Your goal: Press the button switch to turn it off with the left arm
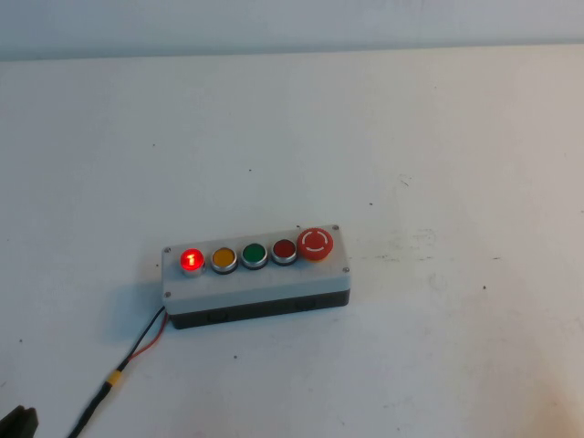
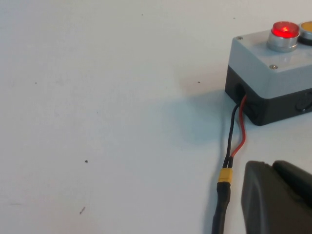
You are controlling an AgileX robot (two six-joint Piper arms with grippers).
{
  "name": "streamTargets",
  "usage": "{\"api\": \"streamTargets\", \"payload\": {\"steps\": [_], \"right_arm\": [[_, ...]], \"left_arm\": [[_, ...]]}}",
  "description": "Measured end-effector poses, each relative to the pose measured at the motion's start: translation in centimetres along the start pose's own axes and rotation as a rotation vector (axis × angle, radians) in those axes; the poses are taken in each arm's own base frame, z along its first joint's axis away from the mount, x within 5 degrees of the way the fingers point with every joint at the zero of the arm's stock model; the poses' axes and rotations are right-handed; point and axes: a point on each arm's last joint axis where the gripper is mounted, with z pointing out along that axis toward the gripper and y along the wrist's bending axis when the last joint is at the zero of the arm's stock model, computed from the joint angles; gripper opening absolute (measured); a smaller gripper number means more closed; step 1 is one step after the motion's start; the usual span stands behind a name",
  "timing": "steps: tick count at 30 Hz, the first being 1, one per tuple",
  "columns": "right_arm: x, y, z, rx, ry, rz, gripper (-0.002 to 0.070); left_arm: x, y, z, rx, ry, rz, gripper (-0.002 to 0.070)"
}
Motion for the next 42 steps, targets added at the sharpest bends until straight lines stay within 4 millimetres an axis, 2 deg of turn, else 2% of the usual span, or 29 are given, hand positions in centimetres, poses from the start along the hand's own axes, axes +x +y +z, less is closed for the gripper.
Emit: {"api": "streamTargets", "payload": {"steps": [5, 11, 13, 21, 26, 30, 35, 42], "right_arm": [[0.0, 0.0, 0.0, 0.0, 0.0, 0.0, -0.0016], [0.0, 0.0, 0.0, 0.0, 0.0, 0.0, -0.0016], [0.0, 0.0, 0.0, 0.0, 0.0, 0.0, -0.0016], [0.0, 0.0, 0.0, 0.0, 0.0, 0.0, -0.0016], [0.0, 0.0, 0.0, 0.0, 0.0, 0.0, -0.0016], [0.0, 0.0, 0.0, 0.0, 0.0, 0.0, -0.0016], [0.0, 0.0, 0.0, 0.0, 0.0, 0.0, -0.0016], [0.0, 0.0, 0.0, 0.0, 0.0, 0.0, -0.0016]], "left_arm": [[-0.3, -0.1, 0.0, 0.014, -0.033, -0.065, -0.0002], [-1.8, -0.4, -0.2, 0.093, -0.184, -0.463, -0.0002], [-2.2, -0.4, -0.3, 0.103, -0.225, -0.538, -0.0002], [-3.2, -0.2, -0.6, 0.124, -0.278, -0.654, -0.0002], [-7.0, -0.5, -1.0, 0.167, -0.123, -0.62, -0.0002], [-9.8, -0.5, 0.0, 0.157, 0.093, -0.506, -0.0002], [-12.9, -0.2, 2.7, 0.153, 0.388, -0.343, -0.0002], [-15.5, -0.2, 7.3, 0.236, 0.702, -0.168, -0.0002]]}}
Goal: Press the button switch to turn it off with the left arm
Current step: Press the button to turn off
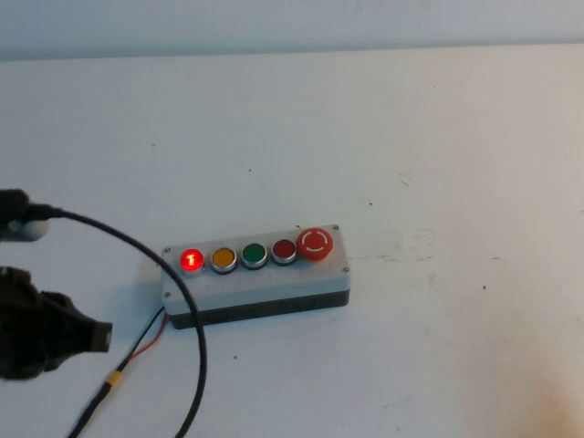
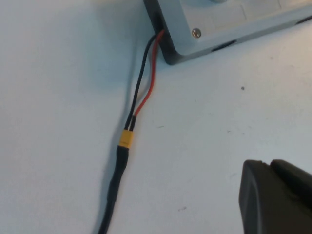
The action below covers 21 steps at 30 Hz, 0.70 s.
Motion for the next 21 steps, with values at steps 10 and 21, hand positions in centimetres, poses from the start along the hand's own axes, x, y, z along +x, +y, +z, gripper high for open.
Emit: {"api": "streamTargets", "payload": {"steps": [10, 21], "right_arm": [[0.0, 0.0, 0.0, 0.0, 0.0, 0.0, -0.0016], [0.0, 0.0, 0.0, 0.0, 0.0, 0.0, -0.0015]], "left_arm": [[-7.5, 1.2, 3.3, -0.037, 0.143, 0.07, -0.0002], [-15.8, 0.3, 7.3, -0.046, 0.171, 0.17, -0.0002]]}}
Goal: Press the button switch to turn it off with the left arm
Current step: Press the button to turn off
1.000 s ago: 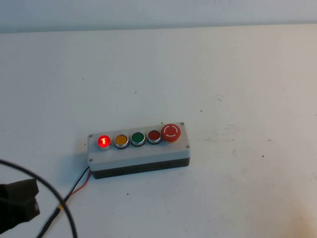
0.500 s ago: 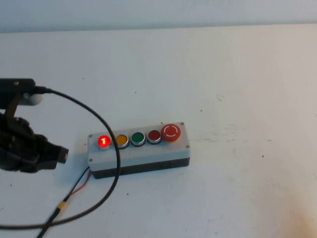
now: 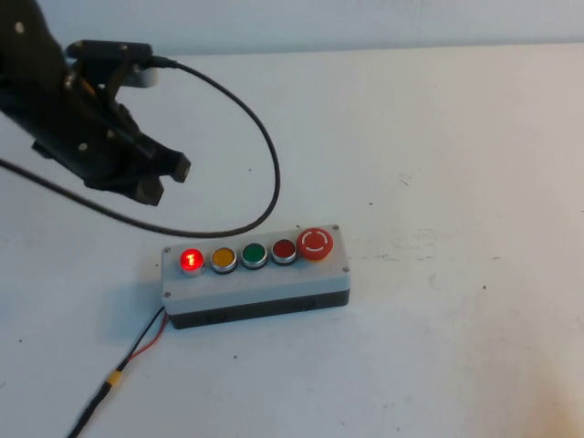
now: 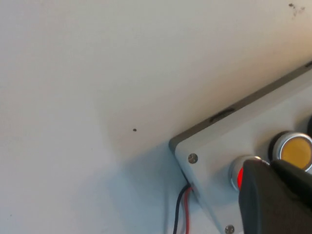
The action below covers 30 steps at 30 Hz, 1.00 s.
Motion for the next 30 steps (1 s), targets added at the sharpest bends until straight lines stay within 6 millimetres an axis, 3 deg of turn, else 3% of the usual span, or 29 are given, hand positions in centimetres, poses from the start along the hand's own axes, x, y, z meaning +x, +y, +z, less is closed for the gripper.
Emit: {"api": "streamTargets", "payload": {"steps": [3, 6, 10, 16, 30], "right_arm": [[0.0, 0.0, 0.0, 0.0, 0.0, 0.0, -0.0016], [0.0, 0.0, 0.0, 0.0, 0.0, 0.0, -0.0016], [0.0, 0.0, 0.0, 0.0, 0.0, 0.0, -0.0016], [0.0, 0.0, 0.0, 0.0, 0.0, 0.0, -0.0016], [0.0, 0.0, 0.0, 0.0, 0.0, 0.0, -0.0016]], "left_arm": [[-2.0, -0.4, 0.9, 0.008, 0.052, 0.031, -0.0002], [-2.7, -0.6, 1.8, 0.02, 0.087, 0.04, -0.0002], [-2.5, -1.4, 2.5, 0.032, 0.121, 0.065, -0.0002], [-0.7, -4.3, 3.8, 0.056, 0.203, 0.141, -0.0002], [-0.2, -4.0, 5.1, 0.024, 0.249, 0.154, -0.0002]]}}
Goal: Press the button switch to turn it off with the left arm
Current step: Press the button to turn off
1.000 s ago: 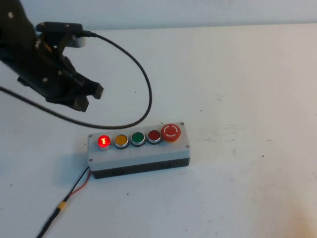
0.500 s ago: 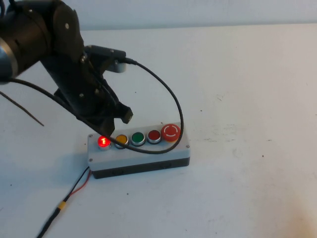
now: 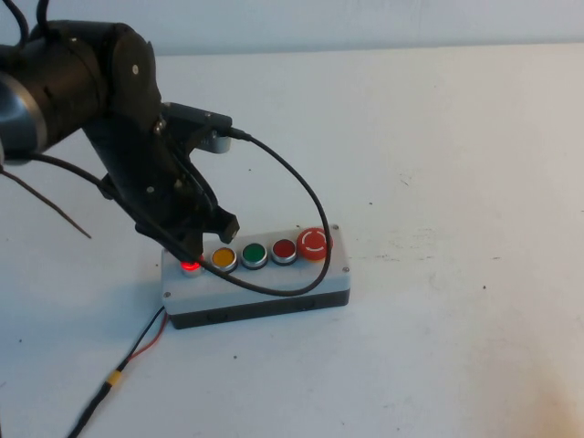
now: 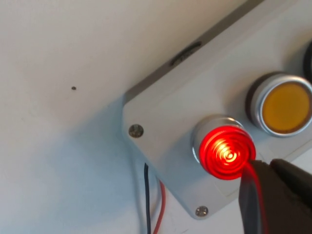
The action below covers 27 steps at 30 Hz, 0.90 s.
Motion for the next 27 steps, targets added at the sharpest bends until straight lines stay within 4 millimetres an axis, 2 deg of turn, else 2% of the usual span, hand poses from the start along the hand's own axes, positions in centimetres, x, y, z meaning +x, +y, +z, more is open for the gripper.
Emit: {"api": "streamTargets", "payload": {"steps": [6, 27], "right_arm": [[0.0, 0.0, 0.0, 0.0, 0.0, 0.0, -0.0015], [0.0, 0.0, 0.0, 0.0, 0.0, 0.0, -0.0016]], "left_arm": [[-0.3, 0.3, 0.8, -0.017, 0.01, 0.004, -0.0002], [-0.7, 0.5, 1.6, -0.025, 0.003, 0.003, -0.0002]]}}
